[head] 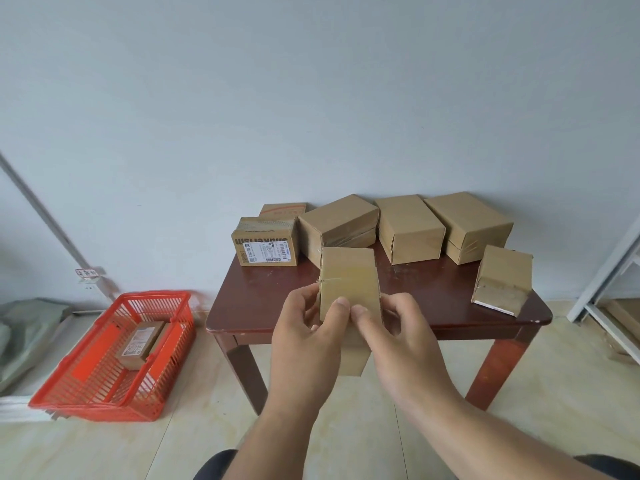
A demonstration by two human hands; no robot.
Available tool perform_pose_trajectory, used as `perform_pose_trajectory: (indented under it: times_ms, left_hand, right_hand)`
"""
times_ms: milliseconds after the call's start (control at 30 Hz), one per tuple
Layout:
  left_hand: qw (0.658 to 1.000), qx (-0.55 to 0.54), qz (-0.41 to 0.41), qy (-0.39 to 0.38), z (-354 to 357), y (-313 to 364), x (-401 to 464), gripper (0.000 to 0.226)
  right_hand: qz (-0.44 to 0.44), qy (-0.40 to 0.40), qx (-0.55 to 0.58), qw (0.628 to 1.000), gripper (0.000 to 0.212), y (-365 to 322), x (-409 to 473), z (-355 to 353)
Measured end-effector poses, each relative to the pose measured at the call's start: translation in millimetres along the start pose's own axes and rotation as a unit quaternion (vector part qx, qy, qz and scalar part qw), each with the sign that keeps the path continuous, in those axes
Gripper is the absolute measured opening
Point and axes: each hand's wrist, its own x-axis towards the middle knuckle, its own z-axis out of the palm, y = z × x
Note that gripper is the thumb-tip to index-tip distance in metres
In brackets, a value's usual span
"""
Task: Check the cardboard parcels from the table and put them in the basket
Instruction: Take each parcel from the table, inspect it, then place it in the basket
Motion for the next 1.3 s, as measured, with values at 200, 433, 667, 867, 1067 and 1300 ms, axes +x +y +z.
perform_pose_trajectory:
  times_ms: [200,433,667,867,1067,1300]
  left_hand:
    - [0.999,-0.032,-0.005,-0.006,-1.4,-7.0,1.3,0.021]
    - [1.000,-0.007,0.012,-0.012,-1.1,-16.1,1.7,0.064]
    - [0.999,0.010,0.027,0.024,-3.4,-16.2,3.2,0.042]
    - [1.000,-0.007,0.018,0.016,1.6,-18.2,-2.2,0.040]
    - [0.999,-0.040,0.009,0.011,-1.8,-13.8,-1.0,0.023]
    - [0.999,-0.043,0.013,0.005,0.3,-10.4,-7.1,0.051]
  right_hand:
    - [-0.013,-0.013,-0.005,1.000,0.025,0.2,2.0,-1.0]
    - [-0.010,-0.006,-0.002,1.000,0.028,0.9,5.1,-2.5]
    - [-0.038,-0.041,-0.011,0.998,0.033,-1.8,-1.4,-3.3]
    - [-0.035,0.019,-0.007,0.999,0.023,-6.4,9.0,-1.4]
    - [-0.051,-0.002,-0.023,0.998,0.026,1.5,2.1,-2.8]
    - [-0.044,0.006,-0.021,0.999,0.027,4.6,3.3,-3.2]
